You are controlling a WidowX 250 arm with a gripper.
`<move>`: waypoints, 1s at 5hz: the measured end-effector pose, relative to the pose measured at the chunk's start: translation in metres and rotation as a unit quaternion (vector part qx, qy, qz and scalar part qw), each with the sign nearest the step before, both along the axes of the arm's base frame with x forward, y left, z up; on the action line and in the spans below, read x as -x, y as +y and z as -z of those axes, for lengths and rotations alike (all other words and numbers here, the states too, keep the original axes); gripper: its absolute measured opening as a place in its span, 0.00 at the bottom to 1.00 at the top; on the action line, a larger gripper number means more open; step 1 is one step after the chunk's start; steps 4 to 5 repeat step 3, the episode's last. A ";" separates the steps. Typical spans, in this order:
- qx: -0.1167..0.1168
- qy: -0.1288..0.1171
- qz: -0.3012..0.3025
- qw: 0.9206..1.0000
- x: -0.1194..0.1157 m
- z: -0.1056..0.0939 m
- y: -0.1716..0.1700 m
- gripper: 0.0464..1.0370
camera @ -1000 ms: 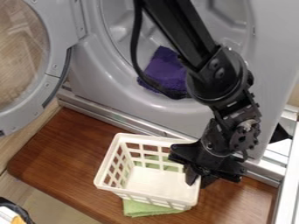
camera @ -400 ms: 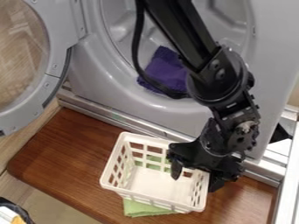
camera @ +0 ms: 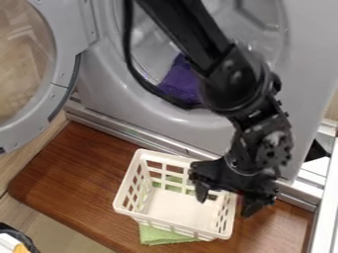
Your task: Move the white basket and put to the top of green towel
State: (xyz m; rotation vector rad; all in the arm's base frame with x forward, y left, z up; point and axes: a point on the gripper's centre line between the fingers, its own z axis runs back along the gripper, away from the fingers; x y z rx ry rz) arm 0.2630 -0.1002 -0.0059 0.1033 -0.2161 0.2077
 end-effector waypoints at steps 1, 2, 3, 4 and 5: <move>0.016 -0.019 0.005 1.000 0.004 -0.022 0.000 0.96; 0.041 -0.044 -0.012 0.998 0.006 -0.043 0.012 0.96; 0.042 -0.046 -0.010 0.998 0.005 -0.044 0.013 0.96; 0.042 -0.046 -0.010 0.998 0.005 -0.044 0.013 0.96; 0.042 -0.046 -0.010 0.998 0.005 -0.044 0.013 0.96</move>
